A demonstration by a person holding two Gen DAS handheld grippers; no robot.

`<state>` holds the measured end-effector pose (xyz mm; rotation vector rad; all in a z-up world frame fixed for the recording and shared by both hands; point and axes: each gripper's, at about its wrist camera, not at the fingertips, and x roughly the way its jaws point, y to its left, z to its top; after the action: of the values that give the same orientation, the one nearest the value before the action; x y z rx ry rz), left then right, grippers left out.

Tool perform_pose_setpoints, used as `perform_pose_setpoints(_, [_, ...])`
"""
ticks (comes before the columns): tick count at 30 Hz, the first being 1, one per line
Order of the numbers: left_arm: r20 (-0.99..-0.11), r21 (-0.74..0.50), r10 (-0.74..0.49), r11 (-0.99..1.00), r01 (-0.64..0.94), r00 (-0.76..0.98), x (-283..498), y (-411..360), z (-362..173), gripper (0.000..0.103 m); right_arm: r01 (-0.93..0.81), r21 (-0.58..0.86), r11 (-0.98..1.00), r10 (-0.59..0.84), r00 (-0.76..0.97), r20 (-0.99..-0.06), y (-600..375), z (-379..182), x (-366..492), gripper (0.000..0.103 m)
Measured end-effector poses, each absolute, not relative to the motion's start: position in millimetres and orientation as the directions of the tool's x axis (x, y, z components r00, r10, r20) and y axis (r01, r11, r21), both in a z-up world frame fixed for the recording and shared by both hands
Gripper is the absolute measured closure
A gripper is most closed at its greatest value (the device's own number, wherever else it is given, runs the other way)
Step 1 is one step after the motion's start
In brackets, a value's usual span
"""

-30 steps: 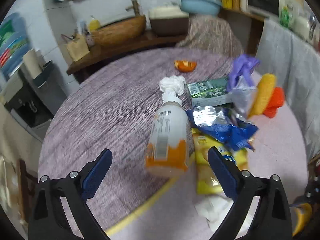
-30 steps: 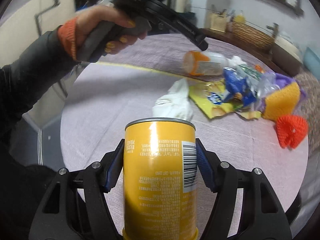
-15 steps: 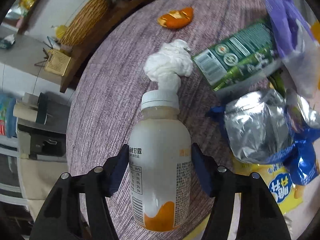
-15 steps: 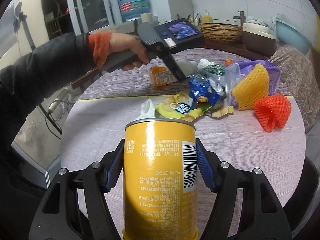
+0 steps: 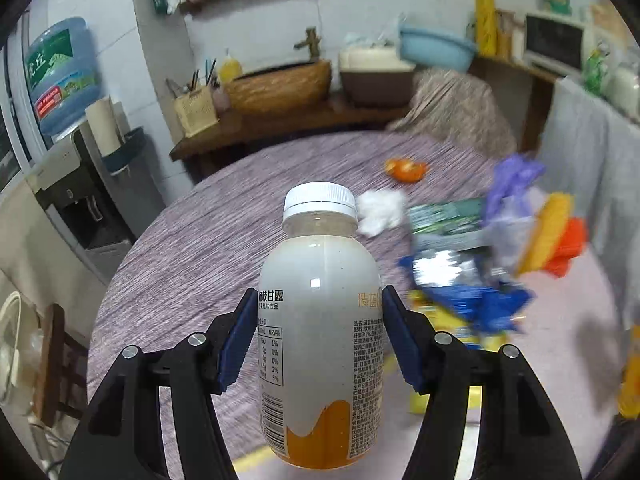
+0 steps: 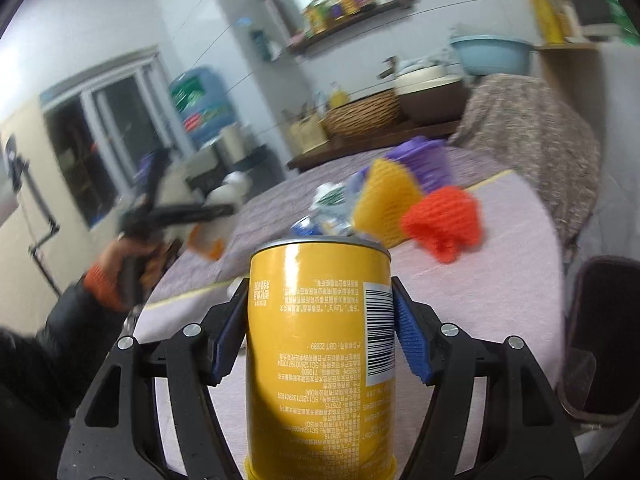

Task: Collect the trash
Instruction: 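Carry both items to the black bin while the right tool releases the can inside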

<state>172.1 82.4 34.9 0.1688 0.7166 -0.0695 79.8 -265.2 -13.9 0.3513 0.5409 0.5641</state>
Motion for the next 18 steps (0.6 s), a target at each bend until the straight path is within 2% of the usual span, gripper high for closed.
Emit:
perform_pose_setpoints(4, [-0.568, 0.091, -0.15, 0.966, 0.243, 0.809, 133, 25, 67, 0.042, -0.259, 0.472, 0.842, 0.46, 0.802, -0.381, -323, -17, 79, 0.036])
perform_pose_setpoints(7, [-0.555, 0.047, -0.29, 0.925, 0.377, 0.78, 121, -32, 73, 0.042, -0.09, 0.415, 0.905, 0.284, 0.855, -0.433, -373, -25, 81, 0.036])
perform_pose_setpoints(11, [-0.581, 0.026, -0.434, 0.836, 0.548, 0.688, 126, -134, 63, 0.042, 0.119, 0.319, 0.94, 0.075, 0.841, -0.535, -426, -55, 94, 0.036])
perform_pose_setpoints(16, [-0.663, -0.008, -0.493, 0.757, 0.654, 0.563, 149, -259, 20, 0.042, 0.271, 0.327, 0.905, 0.025, 0.735, -0.678, -479, -118, 129, 0.036])
perform_pose_setpoints(18, [-0.711, -0.072, -0.501, 0.75, 0.657, 0.494, 165, -300, 5, 0.042, 0.323, 0.336, 0.885, 0.013, 0.703, -0.711, -489, -140, 137, 0.036])
